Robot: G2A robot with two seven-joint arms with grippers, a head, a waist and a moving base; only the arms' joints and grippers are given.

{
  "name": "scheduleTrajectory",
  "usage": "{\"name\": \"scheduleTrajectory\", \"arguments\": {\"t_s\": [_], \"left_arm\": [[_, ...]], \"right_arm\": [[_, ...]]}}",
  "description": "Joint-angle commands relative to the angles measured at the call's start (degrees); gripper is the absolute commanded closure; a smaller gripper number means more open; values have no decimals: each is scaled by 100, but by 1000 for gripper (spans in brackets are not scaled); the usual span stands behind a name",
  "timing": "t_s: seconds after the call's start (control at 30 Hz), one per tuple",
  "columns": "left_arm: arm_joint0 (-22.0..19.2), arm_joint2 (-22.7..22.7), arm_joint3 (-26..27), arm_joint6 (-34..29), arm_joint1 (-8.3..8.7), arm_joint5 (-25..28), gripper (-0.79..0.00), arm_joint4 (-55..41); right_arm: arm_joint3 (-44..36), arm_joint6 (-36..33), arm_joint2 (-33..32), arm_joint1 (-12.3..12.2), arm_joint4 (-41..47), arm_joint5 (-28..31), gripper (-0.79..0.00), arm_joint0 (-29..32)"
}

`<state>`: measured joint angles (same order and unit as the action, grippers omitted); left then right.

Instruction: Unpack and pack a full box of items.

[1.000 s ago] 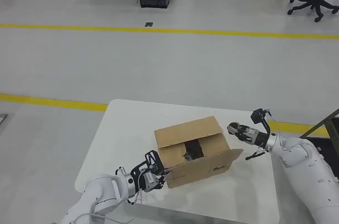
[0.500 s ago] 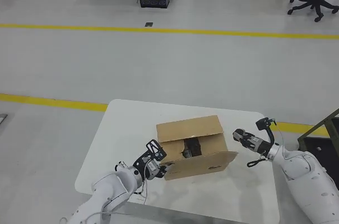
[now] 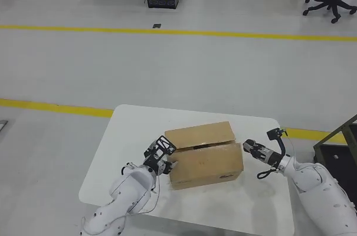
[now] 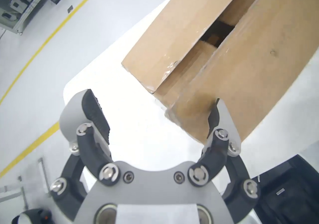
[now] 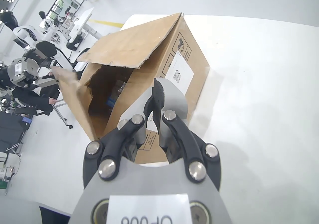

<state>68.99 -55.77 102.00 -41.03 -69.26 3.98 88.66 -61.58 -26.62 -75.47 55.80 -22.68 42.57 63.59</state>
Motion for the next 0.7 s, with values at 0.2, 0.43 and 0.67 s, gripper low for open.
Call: {"name": "scheduleTrajectory", "arguments": {"t_s": [0.2,0.43,0.67], "left_arm": [[-346,340,-378,-298,-148,-77,-785,54],[-449,333,-679,-445,-227,-192,-785,-43],[-442,295,-702,-471,-272,-225,-785,-36]], "right_arm": [[40,14,3,4,74,17,0,2],[19,123,-55,-1,130,43,0,13],[-508,569,-215,-2,239,135,0,85]]}}
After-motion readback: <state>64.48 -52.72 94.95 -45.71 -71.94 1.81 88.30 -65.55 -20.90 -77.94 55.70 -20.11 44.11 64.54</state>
